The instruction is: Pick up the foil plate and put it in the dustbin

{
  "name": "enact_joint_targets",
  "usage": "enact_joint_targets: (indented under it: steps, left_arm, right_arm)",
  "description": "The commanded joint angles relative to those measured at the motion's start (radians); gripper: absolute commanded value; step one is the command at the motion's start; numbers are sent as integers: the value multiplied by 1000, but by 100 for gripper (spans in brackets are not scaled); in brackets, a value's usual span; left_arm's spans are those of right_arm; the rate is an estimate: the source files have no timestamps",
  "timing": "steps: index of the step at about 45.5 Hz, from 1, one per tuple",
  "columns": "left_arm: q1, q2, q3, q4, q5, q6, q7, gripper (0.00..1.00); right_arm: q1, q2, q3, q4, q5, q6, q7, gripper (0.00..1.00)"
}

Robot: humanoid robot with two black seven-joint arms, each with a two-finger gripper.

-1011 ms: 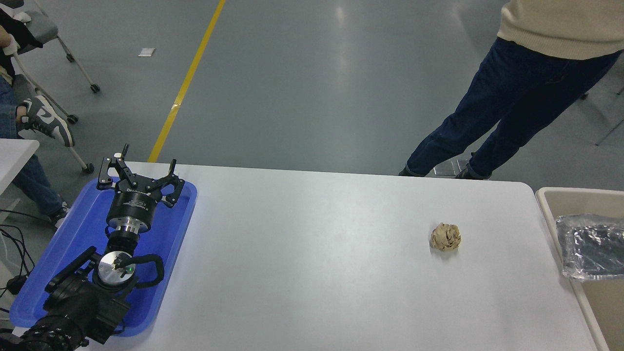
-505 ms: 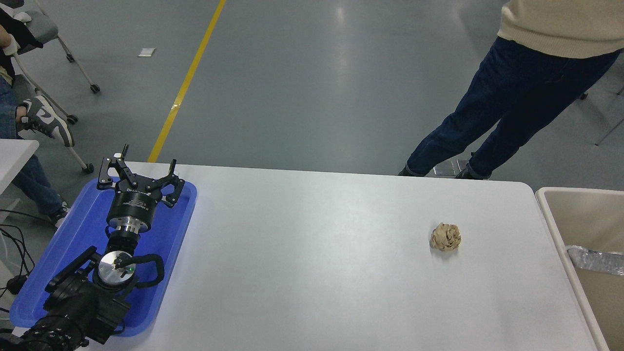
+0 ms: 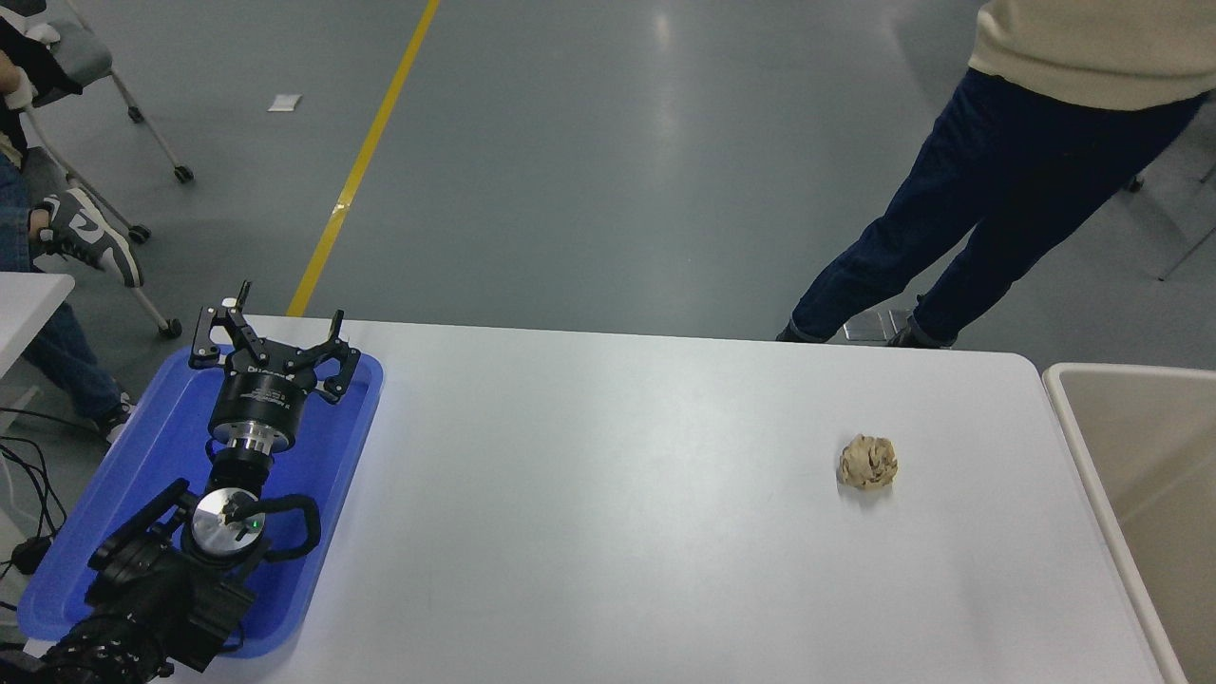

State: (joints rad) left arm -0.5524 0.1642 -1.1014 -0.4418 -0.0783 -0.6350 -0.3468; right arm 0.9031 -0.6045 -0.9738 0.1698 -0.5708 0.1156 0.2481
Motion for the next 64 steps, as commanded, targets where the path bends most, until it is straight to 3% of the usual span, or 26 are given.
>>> enact_joint_targets:
  steps: [1, 25, 40, 48, 59, 64]
  left_arm:
    - [0, 0, 0, 0, 2, 0, 0, 100]
    - [-1, 0, 2, 0, 2, -2, 3, 100]
    - [-1, 1, 2, 0, 2, -2, 2, 100]
    - [0, 1, 2, 0, 0, -2, 3, 100]
    - [0, 1, 2, 0, 0, -2, 2, 100]
    - [0, 1, 2, 0, 0, -2, 2, 100]
  right_arm:
    - [243, -3, 33, 273, 5, 18, -12, 100]
    - [683, -32, 10, 944, -24, 153, -39, 100]
    - [1011, 29, -128, 1232, -3, 275, -32, 100]
    - [1160, 100, -175, 1350, 95, 380, -30, 100]
    - [1295, 287, -281, 1372, 279, 467, -44, 100]
    - [1347, 351, -312, 1376, 334, 492, -67, 100]
